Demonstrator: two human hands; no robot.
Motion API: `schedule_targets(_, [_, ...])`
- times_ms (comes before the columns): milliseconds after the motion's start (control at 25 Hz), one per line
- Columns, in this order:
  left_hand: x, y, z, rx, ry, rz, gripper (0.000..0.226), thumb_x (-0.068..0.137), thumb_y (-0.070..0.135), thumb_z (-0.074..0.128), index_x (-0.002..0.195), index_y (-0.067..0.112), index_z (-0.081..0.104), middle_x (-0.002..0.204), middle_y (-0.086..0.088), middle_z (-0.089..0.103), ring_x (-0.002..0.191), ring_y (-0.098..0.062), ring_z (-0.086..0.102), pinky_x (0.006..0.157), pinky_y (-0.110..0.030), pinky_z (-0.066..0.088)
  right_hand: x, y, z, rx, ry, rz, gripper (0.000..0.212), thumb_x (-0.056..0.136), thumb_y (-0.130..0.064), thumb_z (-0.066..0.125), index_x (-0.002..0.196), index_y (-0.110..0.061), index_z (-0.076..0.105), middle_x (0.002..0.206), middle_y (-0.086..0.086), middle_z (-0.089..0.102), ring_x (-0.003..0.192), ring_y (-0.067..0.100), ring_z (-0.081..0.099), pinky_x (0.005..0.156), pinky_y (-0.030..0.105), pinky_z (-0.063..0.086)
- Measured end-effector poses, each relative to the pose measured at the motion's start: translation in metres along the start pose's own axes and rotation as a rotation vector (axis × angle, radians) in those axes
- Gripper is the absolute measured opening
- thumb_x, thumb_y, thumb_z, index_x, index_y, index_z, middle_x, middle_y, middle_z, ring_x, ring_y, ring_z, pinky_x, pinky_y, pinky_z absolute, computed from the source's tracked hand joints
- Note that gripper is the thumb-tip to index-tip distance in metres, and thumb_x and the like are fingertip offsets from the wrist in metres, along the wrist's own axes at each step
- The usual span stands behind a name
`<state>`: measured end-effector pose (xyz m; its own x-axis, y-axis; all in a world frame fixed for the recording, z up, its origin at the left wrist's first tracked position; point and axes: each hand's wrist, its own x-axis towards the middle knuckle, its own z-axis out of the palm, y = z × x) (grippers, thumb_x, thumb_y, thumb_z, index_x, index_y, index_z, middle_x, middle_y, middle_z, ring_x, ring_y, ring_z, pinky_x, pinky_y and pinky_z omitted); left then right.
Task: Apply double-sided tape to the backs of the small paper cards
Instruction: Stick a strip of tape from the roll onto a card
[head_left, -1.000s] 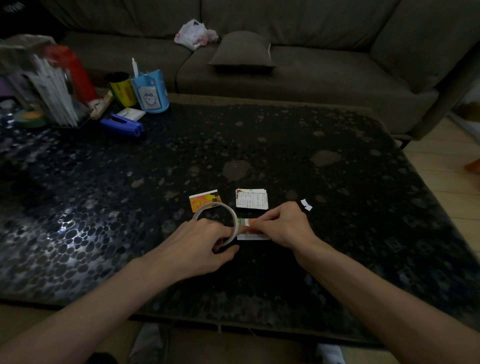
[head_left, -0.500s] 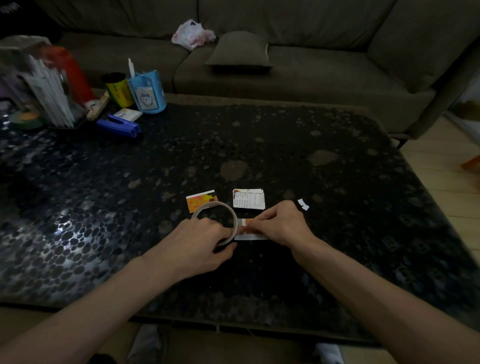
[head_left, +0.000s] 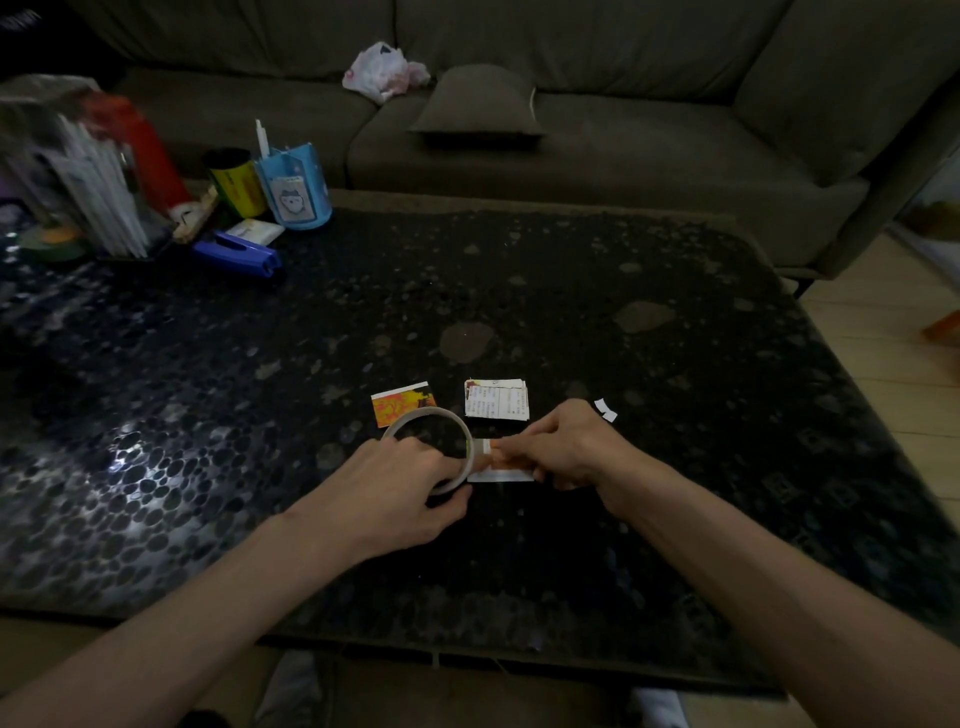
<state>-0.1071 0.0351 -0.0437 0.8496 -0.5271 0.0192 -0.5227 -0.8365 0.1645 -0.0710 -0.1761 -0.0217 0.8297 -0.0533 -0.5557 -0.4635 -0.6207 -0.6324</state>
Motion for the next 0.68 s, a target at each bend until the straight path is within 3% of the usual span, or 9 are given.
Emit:
schedule_targets(120, [0.0,-0.001,-0.001,-0.014,0.003,-0.001,0.026,0.097,0.054,0.049,0.077,0.036,0.048,0.064,0.019,0.041,0.055,-0.006,0.039,0.049,-0.017,0.019,0.0,-0.001,-0.001,-0.008,0.011,0.029,0.025,0.091,-0.04,0.08,0.083,-0.016,0.082,0.055,-0.003,0.065,0.054,0.007,0.056,0.051,0.023,0.04])
schedule_targets(240, [0.0,-0.001,-0.001,-0.02,0.002,-0.003,0.027,0.097,0.054,0.051,0.076,0.037,0.046,0.06,0.02,0.039,0.049,0.0,0.036,0.048,-0.016,0.018,0.002,0.0,-0.003,-0.021,0.027,0.019,0.018,0.095,-0.037,0.075,0.083,-0.024,0.078,0.052,-0.006,0.067,0.056,0.003,0.063,0.053,0.022,0.043])
schedule_targets(360, [0.001,0.0,-0.002,-0.017,0.008,0.001,0.026,0.096,0.052,0.053,0.076,0.037,0.047,0.06,0.02,0.037,0.049,0.0,0.034,0.049,-0.016,0.019,0.003,0.006,0.002,-0.077,0.073,-0.078,0.024,0.089,-0.046,0.079,0.077,-0.026,0.075,0.047,-0.01,0.065,0.046,-0.002,0.063,0.054,0.022,0.049])
schedule_targets(440, [0.001,0.002,-0.003,-0.002,0.019,-0.002,0.031,0.096,0.051,0.054,0.072,0.038,0.04,0.059,0.019,0.035,0.048,-0.001,0.032,0.048,-0.018,0.019,0.004,0.01,0.008,-0.145,0.142,-0.136,0.031,0.081,-0.055,0.083,0.074,-0.026,0.073,0.057,-0.008,0.07,0.058,0.002,0.067,0.063,0.029,0.056])
schedule_targets(520, [0.001,0.003,-0.004,0.008,0.024,-0.003,0.034,0.096,0.05,0.054,0.07,0.037,0.035,0.059,0.019,0.034,0.049,-0.002,0.031,0.048,-0.019,0.019,0.005,0.013,0.012,-0.199,0.195,-0.171,0.037,0.075,-0.063,0.085,0.075,-0.028,0.072,0.066,-0.01,0.07,0.067,0.004,0.067,0.062,0.028,0.051])
schedule_targets(600, [0.001,0.004,-0.004,0.004,0.02,0.0,0.03,0.097,0.05,0.053,0.074,0.037,0.038,0.061,0.017,0.036,0.05,-0.005,0.033,0.049,-0.022,0.022,0.005,0.014,0.014,-0.238,0.222,-0.193,0.04,0.073,-0.066,0.084,0.076,-0.029,0.07,0.068,-0.011,0.069,0.067,0.002,0.065,0.058,0.026,0.046])
schedule_targets(680, [0.002,0.003,-0.005,0.012,0.013,0.0,0.026,0.098,0.051,0.051,0.077,0.036,0.044,0.066,0.016,0.043,0.054,-0.007,0.036,0.05,-0.023,0.024,0.006,0.013,0.012,-0.225,0.199,-0.175,0.041,0.072,-0.067,0.084,0.077,-0.029,0.071,0.07,-0.01,0.07,0.067,0.003,0.066,0.06,0.028,0.051])
